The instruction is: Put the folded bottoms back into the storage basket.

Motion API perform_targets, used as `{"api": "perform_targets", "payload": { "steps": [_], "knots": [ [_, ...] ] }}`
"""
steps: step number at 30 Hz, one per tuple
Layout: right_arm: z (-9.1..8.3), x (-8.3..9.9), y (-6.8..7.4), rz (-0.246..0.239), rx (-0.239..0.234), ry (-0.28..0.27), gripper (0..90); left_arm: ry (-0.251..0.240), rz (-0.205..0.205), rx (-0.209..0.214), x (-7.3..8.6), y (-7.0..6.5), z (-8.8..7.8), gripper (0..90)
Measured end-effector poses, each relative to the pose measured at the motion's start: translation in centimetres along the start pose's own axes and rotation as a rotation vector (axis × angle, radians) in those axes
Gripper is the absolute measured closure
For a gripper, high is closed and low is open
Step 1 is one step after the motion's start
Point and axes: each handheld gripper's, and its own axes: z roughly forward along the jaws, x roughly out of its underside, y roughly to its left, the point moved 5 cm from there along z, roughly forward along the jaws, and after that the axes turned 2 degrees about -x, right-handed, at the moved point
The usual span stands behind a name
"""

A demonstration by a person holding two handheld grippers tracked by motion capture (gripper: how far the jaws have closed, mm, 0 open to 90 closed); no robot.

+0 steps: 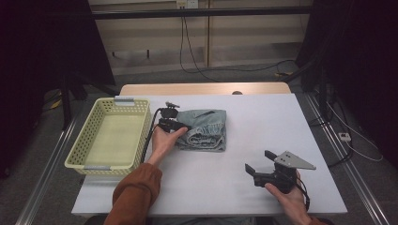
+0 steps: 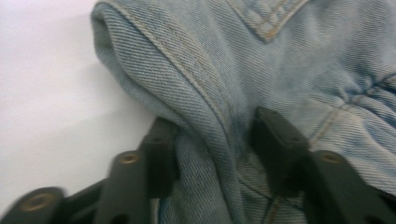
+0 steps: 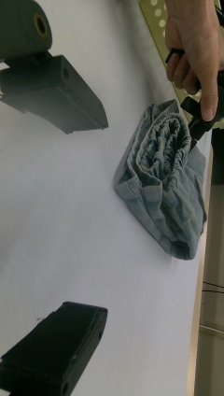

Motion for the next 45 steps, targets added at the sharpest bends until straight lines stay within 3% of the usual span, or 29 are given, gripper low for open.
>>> {"api": "perform_targets", "payload": {
  "steps": [5,10,13,16,18,24,30,36,42,45],
  "knots": [
    [0.0,0.0,0.0,0.0,0.001,0.002,8.3,0.001,-0.006,0.02,0.1,-0.3,0.1,65.3],
    [0.0,0.0,-0.1,0.001,0.002,-0.001,8.3,-0.012,0.028,0.027,0.2,-0.5,0.0,71.0],
    [0.0,0.0,-0.1,0.002,0.001,0.0,8.3,-0.021,0.04,0.015,0.1,-0.6,-0.1,71.4],
    [0.0,0.0,-0.1,0.003,-0.003,-0.003,8.3,-0.044,0.059,-0.038,0.1,-1.2,-0.2,71.0],
    [-0.1,0.0,-0.1,0.004,-0.002,-0.004,8.3,-0.046,0.064,-0.045,0.0,-1.4,-0.4,71.4],
    [-0.1,0.0,0.0,0.001,-0.003,-0.003,8.3,-0.096,0.012,0.024,-0.4,-1.2,-1.1,73.6],
    [-0.1,-0.1,0.0,0.005,-0.005,-0.007,8.0,-0.138,0.018,0.06,-0.9,-1.9,-2.1,74.1],
    [-0.1,-0.1,0.0,0.006,-0.003,-0.013,7.6,-0.173,0.051,0.056,-1.6,-3.0,-3.1,74.4],
    [-0.2,-0.2,-0.1,0.004,0.002,-0.019,6.8,-0.207,0.078,0.088,-2.4,-4.3,-4.3,74.9],
    [-0.2,-0.2,-0.1,0.008,0.006,-0.022,7.0,-0.227,0.116,0.094,-2.8,-5.0,-5.0,75.0]
  ]
}}
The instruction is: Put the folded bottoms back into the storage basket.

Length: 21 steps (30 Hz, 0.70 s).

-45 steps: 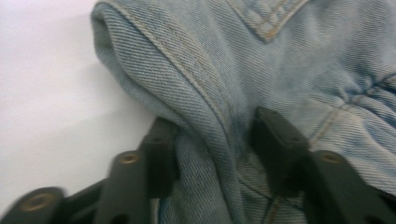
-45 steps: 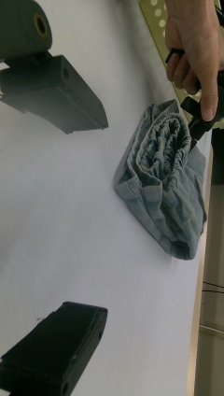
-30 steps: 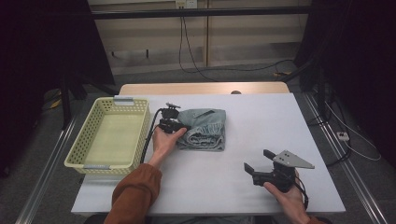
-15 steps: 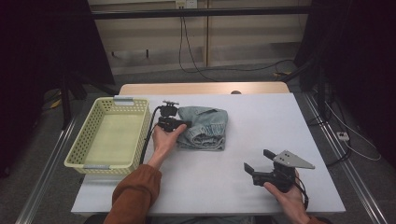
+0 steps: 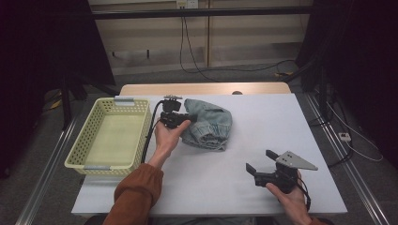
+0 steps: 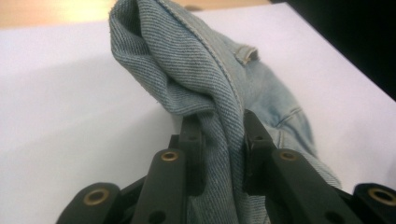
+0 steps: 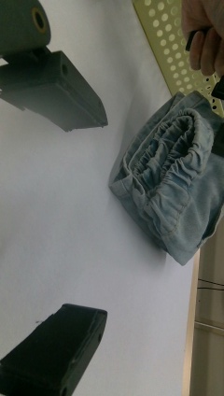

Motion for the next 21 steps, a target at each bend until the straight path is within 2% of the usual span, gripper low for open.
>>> {"api": "perform_targets", "payload": {
  "steps": [2,4,10,21],
  "knots": [
    [0.0,0.0,-0.1,-0.003,0.002,0.0,6.9,-0.002,0.033,0.009,-0.2,-0.4,-0.3,75.0],
    [-0.1,0.0,-0.1,-0.006,0.003,0.0,6.6,-0.009,0.027,0.016,-0.4,-0.8,-0.6,75.1],
    [-0.1,0.0,0.0,-0.007,0.008,0.002,5.8,-0.033,0.072,0.023,-1.0,-1.8,-1.6,75.6],
    [0.0,0.0,0.0,-0.002,0.008,0.005,4.9,-0.069,0.105,0.016,-1.8,-1.6,-3.7,75.9]
  ]
}}
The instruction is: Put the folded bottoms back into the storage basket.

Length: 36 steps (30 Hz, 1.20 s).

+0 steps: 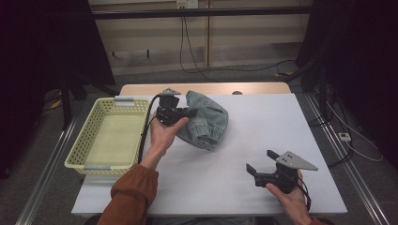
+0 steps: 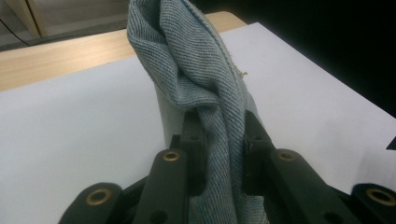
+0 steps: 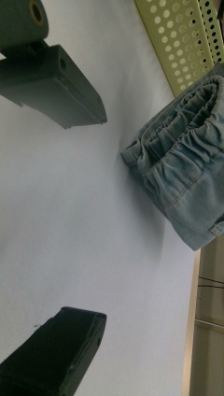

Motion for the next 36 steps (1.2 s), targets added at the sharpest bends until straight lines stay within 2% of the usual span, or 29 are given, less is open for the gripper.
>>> {"api": "perform_targets", "payload": {
  "steps": [7,21,29,34,36],
  "knots": [
    [0.0,0.0,0.0,0.001,-0.001,0.003,5.0,-0.021,0.013,0.007,-0.3,0.3,-1.2,76.0],
    [0.0,0.0,0.0,0.001,-0.006,0.002,5.0,-0.066,0.02,-0.024,-1.0,0.8,-3.4,76.0],
    [0.1,0.0,0.0,0.001,-0.005,0.003,4.9,-0.085,0.058,-0.02,-1.3,0.7,-4.6,76.0],
    [0.1,0.0,0.0,-0.001,-0.004,0.003,4.9,-0.087,0.089,-0.038,-1.4,0.5,-5.4,76.1],
    [0.1,0.0,0.0,0.001,-0.004,0.004,4.9,-0.091,0.089,-0.042,-1.5,0.3,-5.7,76.0]
  ]
}}
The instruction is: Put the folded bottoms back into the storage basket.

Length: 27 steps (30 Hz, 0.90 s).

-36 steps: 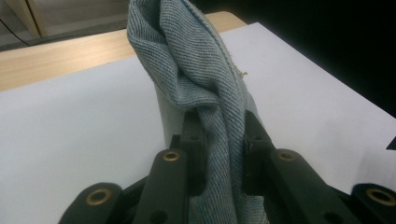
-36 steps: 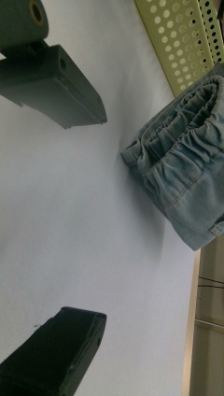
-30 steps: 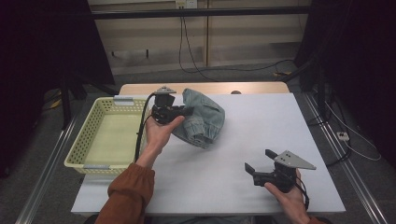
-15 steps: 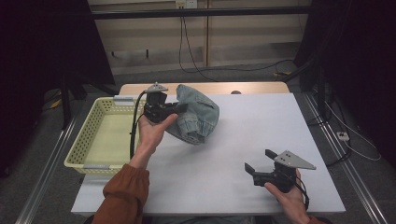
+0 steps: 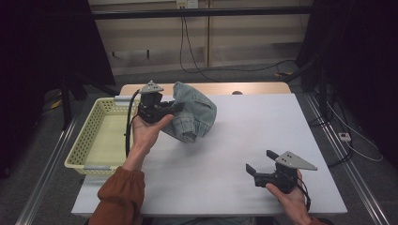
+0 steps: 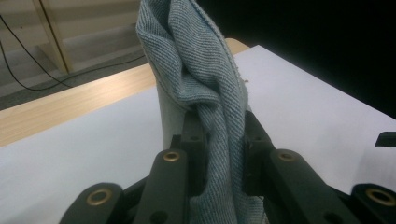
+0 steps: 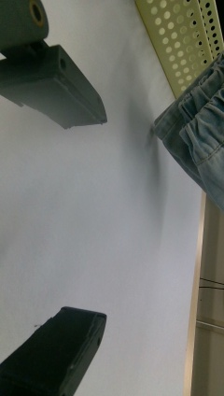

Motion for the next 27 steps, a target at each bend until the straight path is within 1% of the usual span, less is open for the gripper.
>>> {"api": "perform_targets", "payload": {
  "steps": [2,11,15,19,23,27],
  "knots": [
    [0.0,0.0,0.0,0.0,0.0,0.0,4.9,-0.001,0.015,-0.006,-0.1,-0.1,-0.4,76.1],
    [0.0,0.0,0.0,-0.004,0.001,0.0,4.9,-0.039,0.038,-0.021,-1.0,-0.2,-2.5,76.0],
    [0.0,0.0,0.0,-0.005,0.001,0.0,4.9,-0.053,0.034,-0.036,-1.2,-0.2,-3.3,76.0],
    [0.0,0.0,0.0,-0.004,0.0,0.0,4.9,-0.059,0.055,-0.048,-1.2,-0.2,-3.9,76.1],
    [0.0,0.0,0.0,-0.006,0.001,-0.001,4.9,-0.069,0.048,-0.054,-1.4,0.2,-4.6,76.1],
    [0.0,0.0,0.0,-0.006,0.001,-0.001,4.9,-0.079,0.054,-0.054,-1.5,0.3,-5.3,76.0]
  ]
}}
